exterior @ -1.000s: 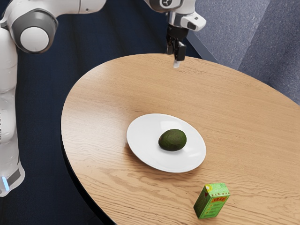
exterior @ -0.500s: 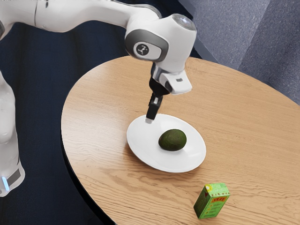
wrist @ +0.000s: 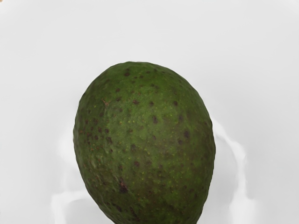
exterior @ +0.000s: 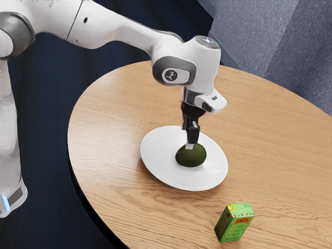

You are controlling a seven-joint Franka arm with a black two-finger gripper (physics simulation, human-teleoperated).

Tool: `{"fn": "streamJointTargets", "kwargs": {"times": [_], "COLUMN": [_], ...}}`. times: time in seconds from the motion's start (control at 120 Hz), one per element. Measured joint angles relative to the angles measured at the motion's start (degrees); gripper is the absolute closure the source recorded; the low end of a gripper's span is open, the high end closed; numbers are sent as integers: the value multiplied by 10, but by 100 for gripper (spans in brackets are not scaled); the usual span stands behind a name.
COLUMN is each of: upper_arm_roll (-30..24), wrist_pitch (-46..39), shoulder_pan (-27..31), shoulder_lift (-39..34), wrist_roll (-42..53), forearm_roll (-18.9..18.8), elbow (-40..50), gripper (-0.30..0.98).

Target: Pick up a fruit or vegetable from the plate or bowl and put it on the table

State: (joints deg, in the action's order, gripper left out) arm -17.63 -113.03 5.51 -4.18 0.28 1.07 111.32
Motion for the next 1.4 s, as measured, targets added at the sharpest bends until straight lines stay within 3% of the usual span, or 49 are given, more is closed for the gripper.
{"fn": "streamJointTargets", "kwargs": {"times": [0.475, 0.842, 0.992, 1.1, 1.217, 1.4], "upper_arm_roll": [10, 27, 27, 27, 26, 26], "wrist_pitch": [-86, -118, -122, -123, -117, -47], "shoulder_pan": [-6, -9, -13, -14, -19, -25], "shoulder_lift": [90, 119, 118, 118, 125, 236], "wrist_roll": [-86, -118, -128, -136, -142, -133], "forearm_roll": [-21, -24, -28, -40, -59, -101], "elbow": [-13, -12, -13, -19, -66, -273], "gripper": [0, 0, 20, 25, 27, 28]}}
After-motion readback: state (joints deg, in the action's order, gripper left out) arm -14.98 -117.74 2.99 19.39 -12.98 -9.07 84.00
